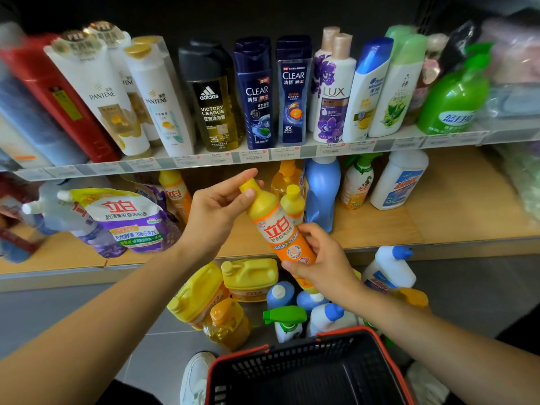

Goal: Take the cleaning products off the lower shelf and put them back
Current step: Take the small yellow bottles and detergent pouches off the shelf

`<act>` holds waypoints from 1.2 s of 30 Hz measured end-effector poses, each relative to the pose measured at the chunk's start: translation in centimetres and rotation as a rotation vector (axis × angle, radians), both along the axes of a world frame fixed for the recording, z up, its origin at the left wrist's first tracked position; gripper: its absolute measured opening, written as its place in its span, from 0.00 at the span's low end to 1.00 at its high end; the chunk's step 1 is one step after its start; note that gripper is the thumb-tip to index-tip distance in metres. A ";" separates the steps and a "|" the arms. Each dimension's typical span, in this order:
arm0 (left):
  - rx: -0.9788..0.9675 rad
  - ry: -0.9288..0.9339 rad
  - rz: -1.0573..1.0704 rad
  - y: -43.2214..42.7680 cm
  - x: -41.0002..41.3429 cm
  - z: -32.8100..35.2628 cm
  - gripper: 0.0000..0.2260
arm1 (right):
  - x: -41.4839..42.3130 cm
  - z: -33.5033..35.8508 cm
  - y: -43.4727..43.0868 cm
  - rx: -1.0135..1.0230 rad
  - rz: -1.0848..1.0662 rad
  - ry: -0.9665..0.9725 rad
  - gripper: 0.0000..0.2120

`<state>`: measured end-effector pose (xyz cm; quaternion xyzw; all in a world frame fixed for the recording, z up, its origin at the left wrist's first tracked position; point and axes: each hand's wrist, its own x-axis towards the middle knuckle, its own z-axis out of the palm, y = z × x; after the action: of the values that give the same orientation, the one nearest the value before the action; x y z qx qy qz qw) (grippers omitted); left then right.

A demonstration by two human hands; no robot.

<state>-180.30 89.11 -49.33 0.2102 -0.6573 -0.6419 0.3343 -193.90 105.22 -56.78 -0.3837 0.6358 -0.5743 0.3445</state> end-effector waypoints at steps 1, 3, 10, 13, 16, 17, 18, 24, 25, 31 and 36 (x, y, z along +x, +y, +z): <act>-0.007 -0.004 0.008 0.0 0.0 0.0 0.21 | -0.1 0.1 0.0 -0.004 -0.002 0.013 0.27; 0.004 -0.011 0.013 -0.2 -0.1 0.2 0.21 | -0.3 0.3 0.0 0.029 0.049 -0.045 0.26; 0.059 -0.071 -0.137 -1.2 0.1 1.2 0.15 | -1.0 1.4 0.3 0.185 0.458 -0.542 0.25; 0.038 -0.102 -0.109 -0.7 0.1 1.4 0.16 | -1.2 1.6 0.2 0.201 0.477 -0.518 0.24; 0.003 -0.113 -0.044 0.6 -0.2 1.3 0.14 | -1.1 1.9 -0.5 0.153 0.397 -0.428 0.25; -0.039 -0.125 -0.046 1.2 -0.4 1.3 0.14 | -0.9 2.0 -0.8 0.118 0.361 -0.375 0.27; -0.101 -0.140 -0.057 1.8 -0.5 1.3 0.14 | -0.7 2.1 -1.0 0.083 0.324 -0.327 0.29; -0.298 -0.160 -0.117 2.9 -1.0 2.7 0.16 | -0.5 2.0 -1.4 -0.036 0.233 -0.305 0.25; -0.289 -0.155 -0.110 2.8 -0.9 2.8 0.16 | -0.5 2.0 -1.4 -0.038 0.237 -0.312 0.24; -0.269 -0.159 -0.094 3.0 -0.9 2.5 0.16 | -0.5 2.0 -1.3 -0.036 0.256 -0.311 0.23; -0.282 -0.134 -0.102 2.7 -0.8 2.5 0.14 | -0.9 2.1 -1.4 -0.046 0.252 -0.312 0.24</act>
<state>-181.05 91.83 -46.85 0.1697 -0.7714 -0.5442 0.2828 -194.78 103.87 -54.71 -0.3744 0.5085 -0.5935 0.4990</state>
